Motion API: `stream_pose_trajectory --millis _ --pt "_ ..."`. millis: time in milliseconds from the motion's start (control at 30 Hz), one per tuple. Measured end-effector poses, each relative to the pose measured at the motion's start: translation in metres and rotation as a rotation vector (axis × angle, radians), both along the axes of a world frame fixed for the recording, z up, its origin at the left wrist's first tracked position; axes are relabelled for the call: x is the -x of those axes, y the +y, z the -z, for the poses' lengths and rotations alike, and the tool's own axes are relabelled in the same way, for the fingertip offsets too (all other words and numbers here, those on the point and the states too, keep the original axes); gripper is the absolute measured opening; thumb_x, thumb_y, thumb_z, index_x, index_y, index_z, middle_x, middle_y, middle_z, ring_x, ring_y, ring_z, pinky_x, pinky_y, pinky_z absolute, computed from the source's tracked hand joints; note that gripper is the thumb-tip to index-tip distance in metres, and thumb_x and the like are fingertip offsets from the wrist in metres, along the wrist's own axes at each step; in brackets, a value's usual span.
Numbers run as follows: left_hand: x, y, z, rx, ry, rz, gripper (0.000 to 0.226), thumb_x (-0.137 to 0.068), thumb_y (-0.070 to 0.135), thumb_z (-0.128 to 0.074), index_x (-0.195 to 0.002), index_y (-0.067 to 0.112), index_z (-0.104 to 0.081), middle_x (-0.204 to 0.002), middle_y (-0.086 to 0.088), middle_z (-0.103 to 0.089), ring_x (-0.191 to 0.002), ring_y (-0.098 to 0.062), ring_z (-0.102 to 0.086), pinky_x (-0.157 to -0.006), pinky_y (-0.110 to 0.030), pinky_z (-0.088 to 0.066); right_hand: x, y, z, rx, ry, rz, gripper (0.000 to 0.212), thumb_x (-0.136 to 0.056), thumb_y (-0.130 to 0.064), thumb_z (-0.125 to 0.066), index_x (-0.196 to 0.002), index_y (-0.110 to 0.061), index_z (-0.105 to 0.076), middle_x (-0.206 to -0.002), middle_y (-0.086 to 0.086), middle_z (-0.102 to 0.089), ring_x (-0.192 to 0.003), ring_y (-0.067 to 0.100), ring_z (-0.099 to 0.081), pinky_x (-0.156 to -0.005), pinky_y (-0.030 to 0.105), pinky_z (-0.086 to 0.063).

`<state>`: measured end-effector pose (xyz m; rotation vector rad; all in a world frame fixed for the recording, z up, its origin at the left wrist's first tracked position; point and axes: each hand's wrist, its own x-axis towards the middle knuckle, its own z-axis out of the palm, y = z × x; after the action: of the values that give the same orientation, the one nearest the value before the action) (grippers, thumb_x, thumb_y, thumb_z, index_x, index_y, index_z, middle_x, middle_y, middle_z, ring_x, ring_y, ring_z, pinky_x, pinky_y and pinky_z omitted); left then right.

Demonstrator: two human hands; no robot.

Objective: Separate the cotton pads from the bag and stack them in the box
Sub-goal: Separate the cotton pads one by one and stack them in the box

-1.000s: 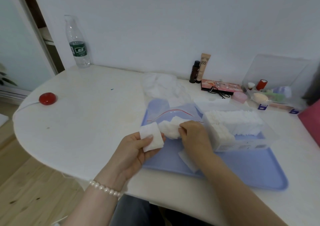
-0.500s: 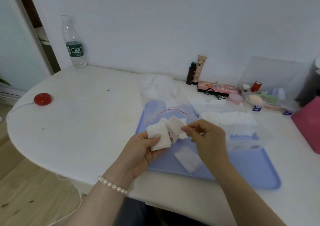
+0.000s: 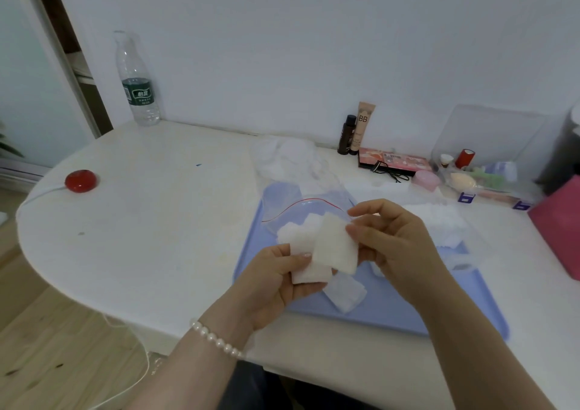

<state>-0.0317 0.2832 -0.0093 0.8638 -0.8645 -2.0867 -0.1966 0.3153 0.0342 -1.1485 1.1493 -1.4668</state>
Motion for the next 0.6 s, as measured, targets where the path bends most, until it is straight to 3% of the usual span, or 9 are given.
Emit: stream_pose_trajectory --millis 167,333,400,500,600 --pt "0.006 0.007 -0.001 0.019 0.004 0.126 0.026 -0.094 0.003 -0.042 -0.111 0.001 -0.062 -0.115 -0.018 -0.066 -0.111 -0.032 -0.061 -0.087 -0.038 -0.054 -0.005 -0.002 0.007 0.03 0.214 0.015 0.022 -0.074 0.018 -0.064 -0.078 -0.003 -0.063 -0.063 0.005 -0.064 -0.055 0.014 -0.059 -0.045 0.023 -0.049" --pt "0.005 0.009 -0.007 -0.032 0.11 0.156 0.032 -0.099 0.013 -0.033 -0.113 0.004 -0.06 -0.115 -0.019 -0.066 -0.106 -0.029 -0.065 -0.086 -0.037 -0.054 -0.009 0.0 0.009 0.026 0.36 0.077 0.026 -0.073 0.014 -0.068 -0.075 -0.012 -0.063 -0.068 0.004 -0.063 -0.06 0.017 -0.06 -0.049 0.024 -0.053" --pt "0.006 0.008 -0.007 -0.054 0.144 0.151 0.034 -0.1 0.017 -0.03 -0.117 0.005 -0.058 -0.116 -0.017 -0.066 -0.105 -0.028 -0.066 -0.085 -0.036 -0.055 -0.01 0.0 0.011 0.021 0.383 0.104 0.027 -0.074 0.013 -0.068 -0.073 -0.014 -0.063 -0.069 0.004 -0.063 -0.061 0.025 -0.06 -0.048 0.031 -0.055" --pt "0.006 0.007 -0.006 -0.083 0.181 0.145 0.04 -0.099 0.03 -0.031 -0.12 0.008 -0.056 -0.118 -0.016 -0.066 -0.106 -0.031 -0.065 -0.084 -0.036 -0.055 -0.01 -0.001 0.014 0.024 0.412 0.131 0.03 -0.074 0.011 -0.068 -0.072 -0.018 -0.064 -0.069 0.002 -0.062 -0.065 0.04 -0.059 -0.051 0.044 -0.056" --pt "0.006 0.008 -0.002 -0.041 0.159 0.143 0.047 -0.087 0.038 -0.042 -0.118 0.008 -0.058 -0.116 -0.014 -0.067 -0.101 -0.029 -0.067 -0.082 -0.034 -0.056 -0.012 -0.003 0.019 0.013 0.454 0.142 0.032 -0.074 0.009 -0.068 -0.07 -0.022 -0.063 -0.068 0.001 -0.062 -0.066 0.041 -0.058 -0.051 0.046 -0.056"
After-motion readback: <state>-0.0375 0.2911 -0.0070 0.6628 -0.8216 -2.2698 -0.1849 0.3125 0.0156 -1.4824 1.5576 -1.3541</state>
